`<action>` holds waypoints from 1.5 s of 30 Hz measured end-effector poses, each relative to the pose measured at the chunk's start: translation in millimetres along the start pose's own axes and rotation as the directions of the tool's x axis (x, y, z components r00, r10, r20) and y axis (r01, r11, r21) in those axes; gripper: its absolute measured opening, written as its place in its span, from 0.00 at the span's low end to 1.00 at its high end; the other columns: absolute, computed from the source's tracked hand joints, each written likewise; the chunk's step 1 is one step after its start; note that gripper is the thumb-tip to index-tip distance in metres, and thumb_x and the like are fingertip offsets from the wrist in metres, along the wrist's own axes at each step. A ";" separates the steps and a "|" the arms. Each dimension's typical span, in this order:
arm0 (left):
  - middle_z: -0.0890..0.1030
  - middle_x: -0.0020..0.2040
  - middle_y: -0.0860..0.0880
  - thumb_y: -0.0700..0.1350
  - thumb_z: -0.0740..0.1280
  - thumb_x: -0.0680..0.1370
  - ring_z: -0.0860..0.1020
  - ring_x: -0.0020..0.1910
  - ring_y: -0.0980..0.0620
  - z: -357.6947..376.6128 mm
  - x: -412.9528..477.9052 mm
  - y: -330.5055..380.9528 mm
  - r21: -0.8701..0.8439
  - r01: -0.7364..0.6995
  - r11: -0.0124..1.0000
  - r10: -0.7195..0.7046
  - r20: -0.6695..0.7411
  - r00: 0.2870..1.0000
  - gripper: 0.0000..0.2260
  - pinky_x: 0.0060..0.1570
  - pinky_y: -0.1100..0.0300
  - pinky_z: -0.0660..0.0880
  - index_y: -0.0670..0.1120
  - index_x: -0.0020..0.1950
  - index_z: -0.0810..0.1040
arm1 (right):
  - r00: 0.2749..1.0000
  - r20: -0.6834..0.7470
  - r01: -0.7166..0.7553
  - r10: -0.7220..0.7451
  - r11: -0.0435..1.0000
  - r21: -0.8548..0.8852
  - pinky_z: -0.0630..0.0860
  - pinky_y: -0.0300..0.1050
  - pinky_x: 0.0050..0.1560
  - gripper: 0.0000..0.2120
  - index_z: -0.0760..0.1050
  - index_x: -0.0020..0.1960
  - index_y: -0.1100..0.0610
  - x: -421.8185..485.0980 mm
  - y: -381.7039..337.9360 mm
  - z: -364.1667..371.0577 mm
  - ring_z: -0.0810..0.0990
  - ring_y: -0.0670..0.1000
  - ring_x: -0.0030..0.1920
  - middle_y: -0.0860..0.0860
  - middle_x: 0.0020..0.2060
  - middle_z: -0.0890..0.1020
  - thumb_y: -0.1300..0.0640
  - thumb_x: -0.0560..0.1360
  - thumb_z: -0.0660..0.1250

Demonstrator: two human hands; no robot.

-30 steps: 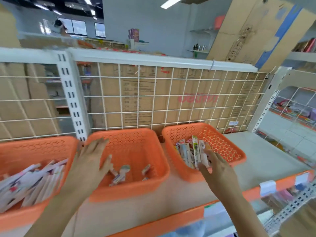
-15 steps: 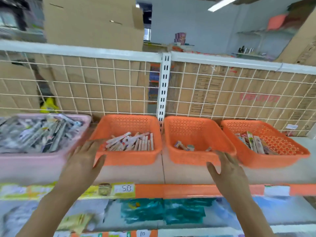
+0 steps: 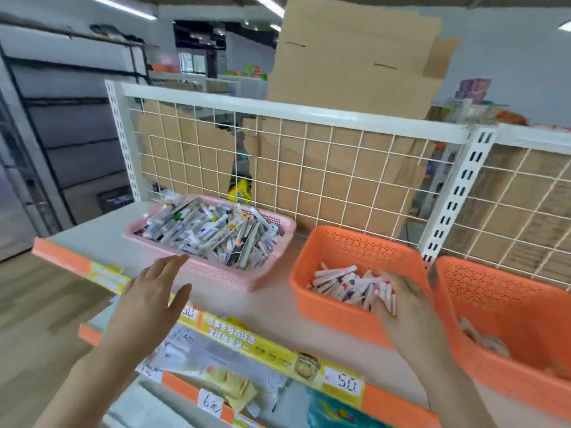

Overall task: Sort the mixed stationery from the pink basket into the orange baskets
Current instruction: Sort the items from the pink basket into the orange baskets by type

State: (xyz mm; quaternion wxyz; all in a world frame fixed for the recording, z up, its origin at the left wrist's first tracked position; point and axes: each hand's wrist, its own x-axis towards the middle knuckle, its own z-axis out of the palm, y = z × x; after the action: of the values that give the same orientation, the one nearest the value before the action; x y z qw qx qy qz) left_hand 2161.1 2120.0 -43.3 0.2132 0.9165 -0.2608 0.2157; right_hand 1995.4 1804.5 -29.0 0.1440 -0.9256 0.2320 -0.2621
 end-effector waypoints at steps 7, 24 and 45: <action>0.79 0.57 0.43 0.40 0.72 0.72 0.80 0.44 0.38 -2.3 35.4 -46.9 0.069 0.106 0.992 -0.106 -0.010 0.994 0.20 0.42 0.46 0.75 0.42 0.64 0.75 | 0.989 0.086 0.111 -0.118 0.991 0.078 0.71 0.48 0.54 0.22 0.68 0.69 0.53 80.0 -49.9 43.7 0.73 0.56 0.61 0.52 0.63 0.74 0.51 0.77 0.64; 0.78 0.59 0.48 0.54 0.56 0.74 0.79 0.51 0.43 49.7 115.5 -120.3 -0.025 0.153 0.988 -0.151 0.053 0.987 0.21 0.45 0.49 0.77 0.46 0.63 0.75 | 0.919 0.262 0.280 -0.295 0.955 0.094 0.62 0.29 0.42 0.21 0.63 0.70 0.47 159.0 -133.1 108.5 0.73 0.43 0.51 0.41 0.54 0.75 0.47 0.78 0.60; 0.68 0.63 0.50 0.56 0.50 0.81 0.70 0.60 0.51 90.5 201.9 -169.0 0.100 -0.116 0.988 0.082 0.294 0.952 0.17 0.53 0.60 0.69 0.49 0.66 0.61 | 0.932 0.297 0.167 -0.207 0.974 0.155 0.66 0.36 0.57 0.21 0.64 0.71 0.48 183.6 -247.8 211.1 0.71 0.43 0.63 0.43 0.67 0.70 0.49 0.79 0.60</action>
State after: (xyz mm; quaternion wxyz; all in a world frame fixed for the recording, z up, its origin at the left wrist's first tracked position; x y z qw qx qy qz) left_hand 2438.8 2127.1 -61.9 0.1082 0.9347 -0.3220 0.1046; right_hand 2338.3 1953.2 -29.3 0.2115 -0.9621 0.0999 -0.1399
